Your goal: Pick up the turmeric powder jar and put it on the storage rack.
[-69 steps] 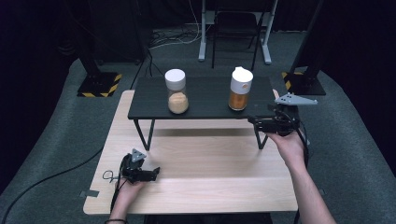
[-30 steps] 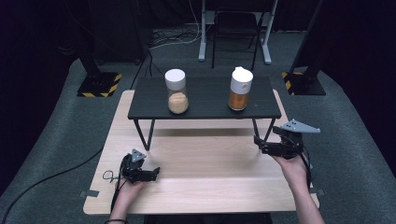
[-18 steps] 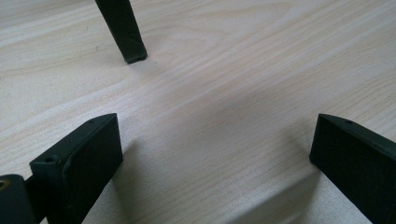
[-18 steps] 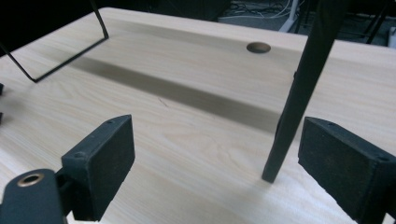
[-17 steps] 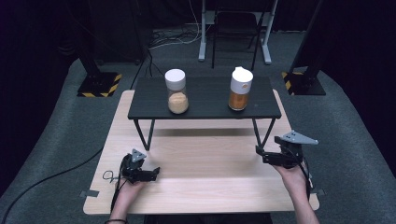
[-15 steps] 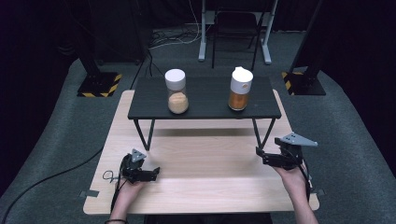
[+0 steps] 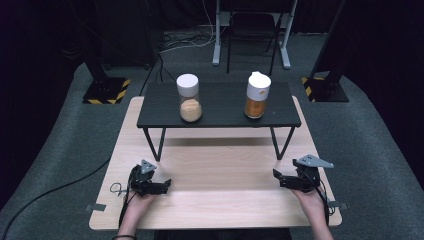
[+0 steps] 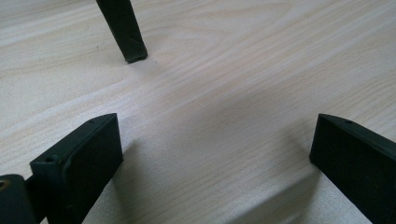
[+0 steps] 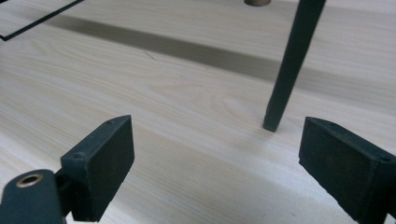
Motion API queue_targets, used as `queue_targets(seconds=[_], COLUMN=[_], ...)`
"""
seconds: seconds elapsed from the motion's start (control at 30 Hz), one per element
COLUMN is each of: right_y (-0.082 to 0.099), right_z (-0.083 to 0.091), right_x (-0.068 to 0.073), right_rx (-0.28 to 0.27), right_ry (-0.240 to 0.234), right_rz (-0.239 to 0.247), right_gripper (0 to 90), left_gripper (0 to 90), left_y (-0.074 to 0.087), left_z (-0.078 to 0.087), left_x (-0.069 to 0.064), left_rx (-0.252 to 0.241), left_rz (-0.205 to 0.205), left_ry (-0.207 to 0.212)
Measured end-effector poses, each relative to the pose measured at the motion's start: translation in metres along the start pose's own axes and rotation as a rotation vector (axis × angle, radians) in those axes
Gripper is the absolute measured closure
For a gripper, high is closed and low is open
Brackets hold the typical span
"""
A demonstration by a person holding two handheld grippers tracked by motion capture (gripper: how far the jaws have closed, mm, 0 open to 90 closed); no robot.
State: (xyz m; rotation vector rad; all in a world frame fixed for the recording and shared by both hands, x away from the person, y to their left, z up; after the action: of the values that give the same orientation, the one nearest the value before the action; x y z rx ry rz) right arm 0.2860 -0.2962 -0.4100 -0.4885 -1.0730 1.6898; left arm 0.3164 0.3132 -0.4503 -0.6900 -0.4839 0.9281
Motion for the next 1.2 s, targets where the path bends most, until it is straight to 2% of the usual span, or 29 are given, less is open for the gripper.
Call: queue_targets(seconds=[0.3, 0.63, 1.2], right_y=[0.014, 0.028, 0.03], right_z=[-0.008, -0.014, -0.022], right_x=[-0.01, -0.012, -0.008], right_rx=[0.03, 0.082, 0.131], right_ry=[0.016, 0.03, 0.058], right_rz=[-0.03, -0.047, -0.019], right_gripper=[9.5, 9.7, 9.8], left_gripper=[2.0, 2.0, 1.9], left_y=[0.0, 0.001, 0.001], left_z=[0.0, 0.0, 0.0], left_x=[-0.001, -0.001, -0.001], left_rx=[-0.003, -0.003, -0.003], left_rz=[0.006, 0.006, 0.007], left_ry=[-0.002, -0.002, 0.0])
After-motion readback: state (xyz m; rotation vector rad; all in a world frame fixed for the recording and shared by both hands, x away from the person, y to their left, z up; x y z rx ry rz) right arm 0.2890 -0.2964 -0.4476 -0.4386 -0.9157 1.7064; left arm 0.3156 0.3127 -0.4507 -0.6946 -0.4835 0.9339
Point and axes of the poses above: each handheld gripper's, and its own axes: z roughly backward along the jaws, y roughly out of its underside, x roughly to its left, the point moved 2 cm from there along -z, roughly forward along the jaws, and after that the axes turned 7 degrees about -z, right-handed, at the moved point
